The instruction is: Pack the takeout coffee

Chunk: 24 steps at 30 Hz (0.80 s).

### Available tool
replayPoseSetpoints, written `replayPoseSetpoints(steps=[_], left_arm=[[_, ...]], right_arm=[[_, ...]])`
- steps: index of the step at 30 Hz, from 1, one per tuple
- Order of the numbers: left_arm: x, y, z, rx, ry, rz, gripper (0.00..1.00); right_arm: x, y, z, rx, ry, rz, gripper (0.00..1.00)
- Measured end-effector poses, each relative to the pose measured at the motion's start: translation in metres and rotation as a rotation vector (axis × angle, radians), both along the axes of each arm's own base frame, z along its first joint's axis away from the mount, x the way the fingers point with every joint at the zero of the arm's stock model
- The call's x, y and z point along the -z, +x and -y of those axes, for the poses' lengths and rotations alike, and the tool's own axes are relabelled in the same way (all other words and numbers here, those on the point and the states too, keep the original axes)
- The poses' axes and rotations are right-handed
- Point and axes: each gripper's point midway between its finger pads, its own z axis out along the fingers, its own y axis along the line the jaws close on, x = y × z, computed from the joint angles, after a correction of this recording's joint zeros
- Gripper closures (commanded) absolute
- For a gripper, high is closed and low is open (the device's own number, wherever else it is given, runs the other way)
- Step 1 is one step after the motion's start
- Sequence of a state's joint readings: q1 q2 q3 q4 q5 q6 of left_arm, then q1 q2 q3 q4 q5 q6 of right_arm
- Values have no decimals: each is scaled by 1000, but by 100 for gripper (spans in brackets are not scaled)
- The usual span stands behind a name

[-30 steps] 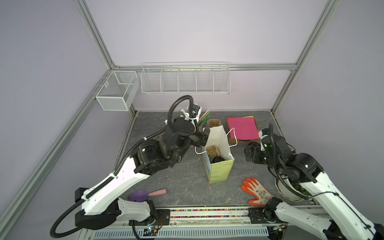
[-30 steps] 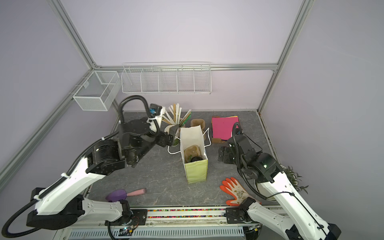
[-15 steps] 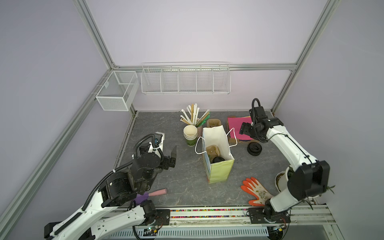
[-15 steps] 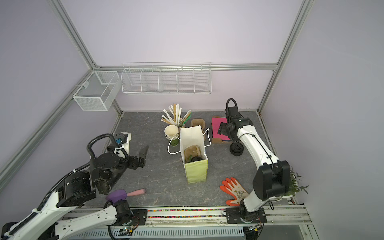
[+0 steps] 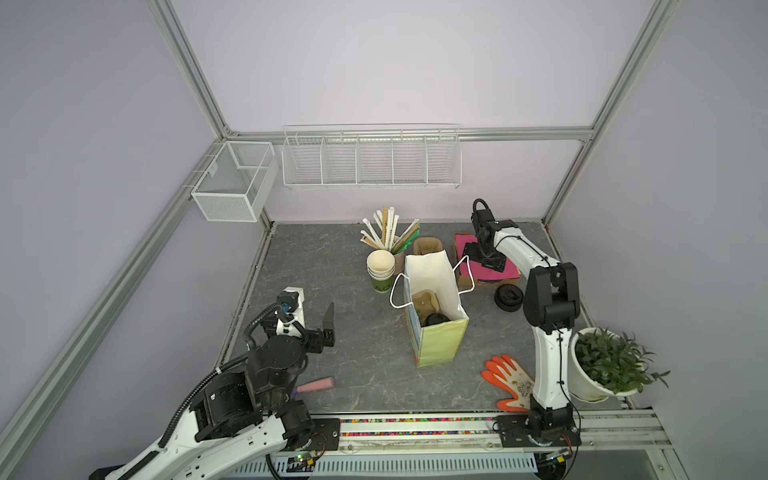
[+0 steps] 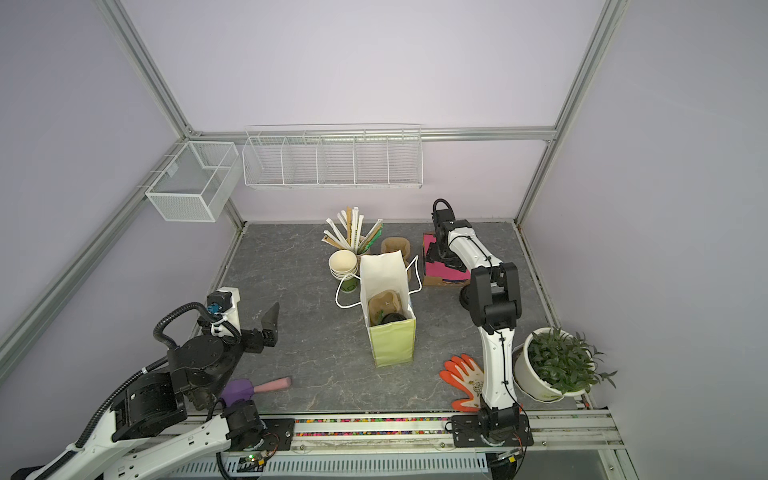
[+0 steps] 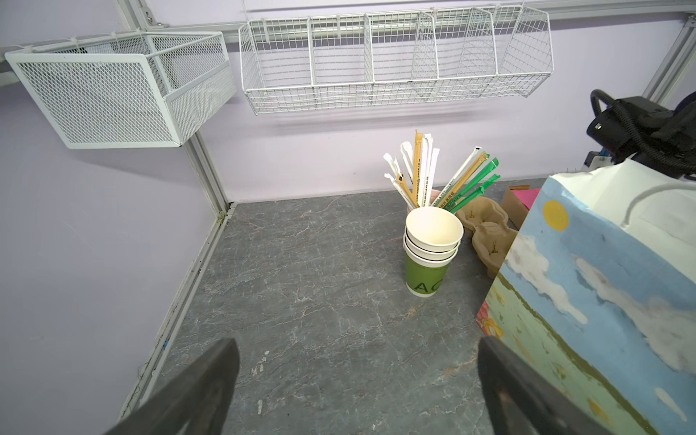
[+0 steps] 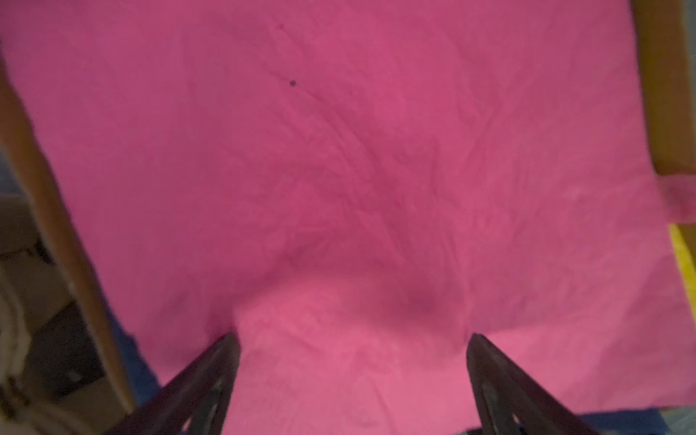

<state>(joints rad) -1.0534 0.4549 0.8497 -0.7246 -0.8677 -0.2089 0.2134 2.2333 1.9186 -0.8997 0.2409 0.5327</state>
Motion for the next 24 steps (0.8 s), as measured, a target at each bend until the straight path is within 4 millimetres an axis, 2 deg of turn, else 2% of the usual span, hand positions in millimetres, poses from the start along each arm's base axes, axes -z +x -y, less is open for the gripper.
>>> replayPoseSetpoints(steps=[3, 9, 14, 24], left_arm=[[1, 0, 0, 0, -2, 1, 1], [-1, -1, -1, 0, -19, 11, 1], [-2, -1, -3, -4, -26, 17, 1], [1, 0, -1, -7, -16, 12, 1]], right_arm=[[10, 3, 0, -4, -11, -20, 17], [11, 6, 11, 18, -2, -27, 37], [13, 6, 16, 25, -2, -27, 39], [14, 6, 16, 20, 4, -14, 55]])
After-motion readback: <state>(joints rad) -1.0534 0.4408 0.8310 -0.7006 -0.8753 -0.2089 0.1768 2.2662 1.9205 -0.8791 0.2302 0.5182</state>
